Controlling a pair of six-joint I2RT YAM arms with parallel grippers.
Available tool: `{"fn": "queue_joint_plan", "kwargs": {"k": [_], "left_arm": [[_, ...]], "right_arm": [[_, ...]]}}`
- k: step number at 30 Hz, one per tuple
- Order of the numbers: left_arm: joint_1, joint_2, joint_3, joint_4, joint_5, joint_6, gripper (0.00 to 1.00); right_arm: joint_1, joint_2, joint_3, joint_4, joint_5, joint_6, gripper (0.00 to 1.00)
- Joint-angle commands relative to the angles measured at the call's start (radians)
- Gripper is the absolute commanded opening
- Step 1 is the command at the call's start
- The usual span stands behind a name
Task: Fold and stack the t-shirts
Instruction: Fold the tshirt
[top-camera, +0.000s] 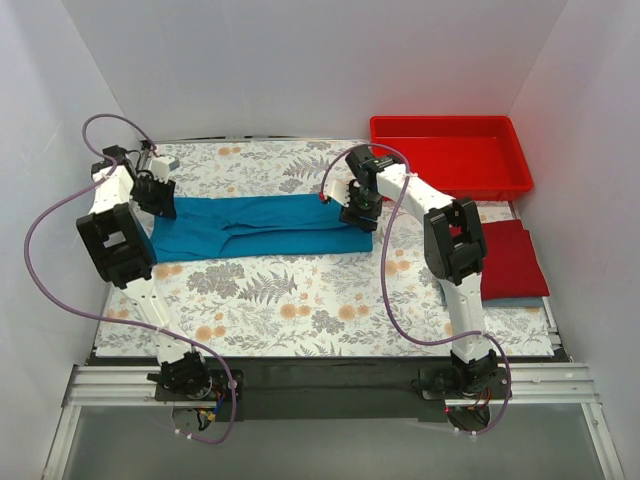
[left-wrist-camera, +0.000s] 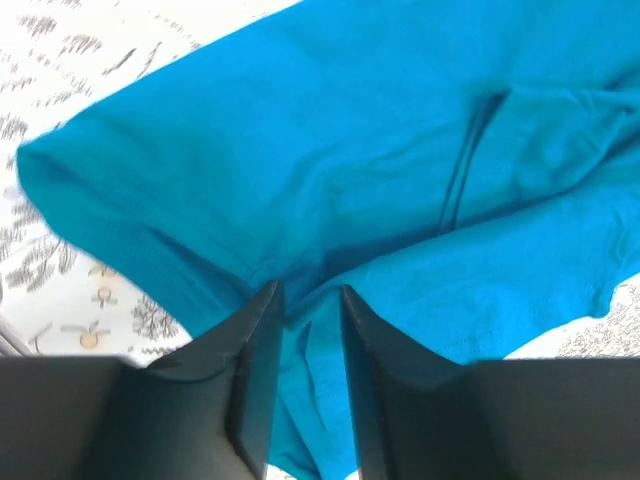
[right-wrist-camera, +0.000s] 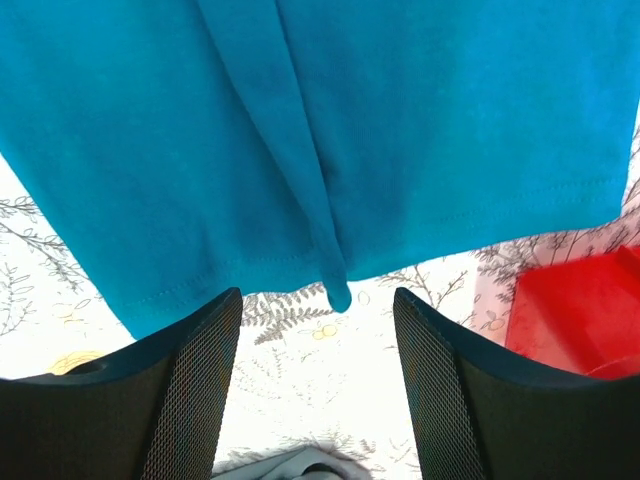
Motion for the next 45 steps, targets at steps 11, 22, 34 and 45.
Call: {"fn": "queue_joint_plan", "kwargs": {"k": [11, 22, 34, 45], "left_arm": [[0.116, -0.251, -0.223, 0.047, 0.039, -0.383, 0.34], [-0.055, -0.498, -0.602, 0.253, 0.029, -0.429, 0.42], [-0.329, -0.526, -0.74, 0.435, -0.244, -0.486, 0.43], [-0.441, -0.466, -0.739, 0.507, -0.439, -0.485, 0.34]], "right_arm": [[0.038, -0.09, -0.019, -0.036, -0.167, 0.234, 0.41], [0.045, -0.016, -0.099, -0.023, -0.225, 0.314, 0.36], [0.045, -0.044, -0.167, -0.017, -0.247, 0.331, 0.34], [0.002, -0.13, -0.185, -0.023, -0.28, 0.398, 0.41]]}}
